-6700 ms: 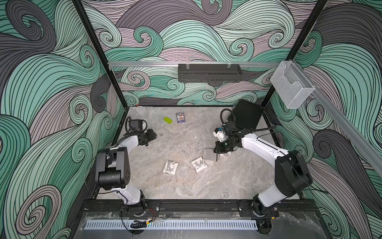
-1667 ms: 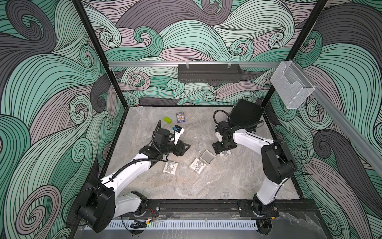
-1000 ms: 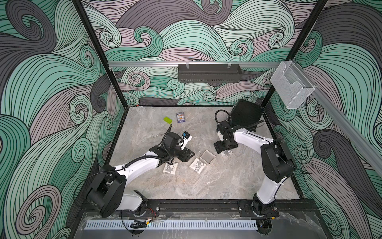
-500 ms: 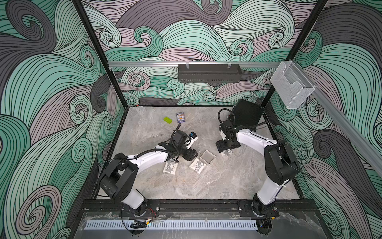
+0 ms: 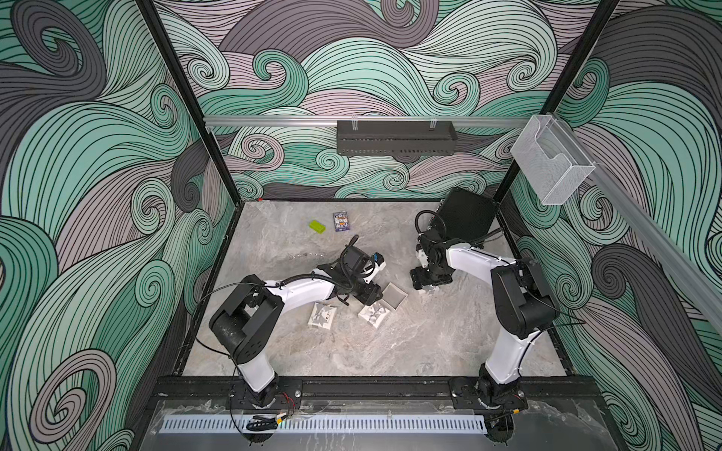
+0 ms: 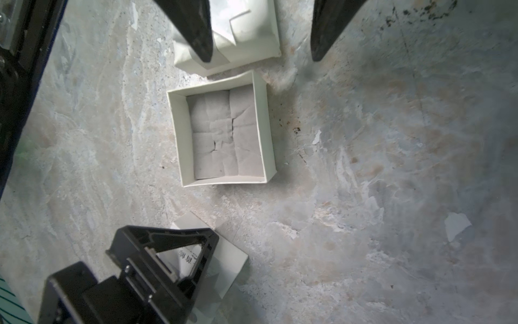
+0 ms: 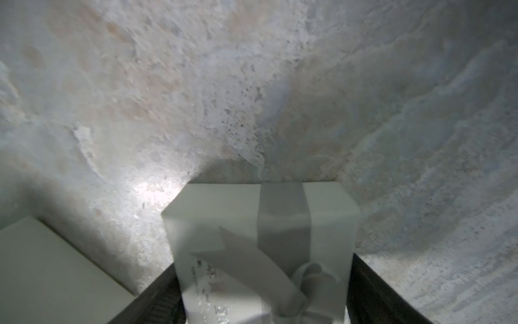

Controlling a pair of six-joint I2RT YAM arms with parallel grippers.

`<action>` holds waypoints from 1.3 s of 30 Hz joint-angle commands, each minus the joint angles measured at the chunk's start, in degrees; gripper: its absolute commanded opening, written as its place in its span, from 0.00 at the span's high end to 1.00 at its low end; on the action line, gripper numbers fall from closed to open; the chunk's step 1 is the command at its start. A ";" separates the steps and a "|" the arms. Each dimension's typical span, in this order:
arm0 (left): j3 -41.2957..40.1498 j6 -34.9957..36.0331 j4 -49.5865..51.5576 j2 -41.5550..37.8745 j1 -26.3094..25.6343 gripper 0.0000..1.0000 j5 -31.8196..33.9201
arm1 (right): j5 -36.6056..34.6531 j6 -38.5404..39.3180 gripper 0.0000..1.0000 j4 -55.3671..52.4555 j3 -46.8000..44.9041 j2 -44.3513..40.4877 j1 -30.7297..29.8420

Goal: Take the necklace out of the lift-off lid jewelry box
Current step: Adjust the jewelry box at the center of the board.

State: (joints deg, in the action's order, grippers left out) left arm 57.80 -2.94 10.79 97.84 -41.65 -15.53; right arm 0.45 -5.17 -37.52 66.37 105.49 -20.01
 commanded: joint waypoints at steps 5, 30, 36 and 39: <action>7.51 0.86 4.18 5.68 -2.01 0.56 2.42 | 1.56 -0.72 0.21 -0.19 -0.44 -1.44 0.23; 23.41 6.78 13.75 17.67 -4.76 0.96 15.04 | 2.94 -2.99 0.23 0.41 -6.25 -15.27 0.23; 28.08 13.69 14.43 20.16 -4.16 0.98 15.36 | 6.45 -3.84 0.23 1.88 -8.35 -17.93 0.23; 29.02 16.70 14.27 20.97 -3.73 0.98 12.59 | 7.05 -3.97 0.23 1.90 -8.93 -18.70 0.23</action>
State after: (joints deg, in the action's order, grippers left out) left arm 84.58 8.78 23.33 117.47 -46.00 -1.26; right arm 5.56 -8.21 -36.29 58.02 88.29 -19.97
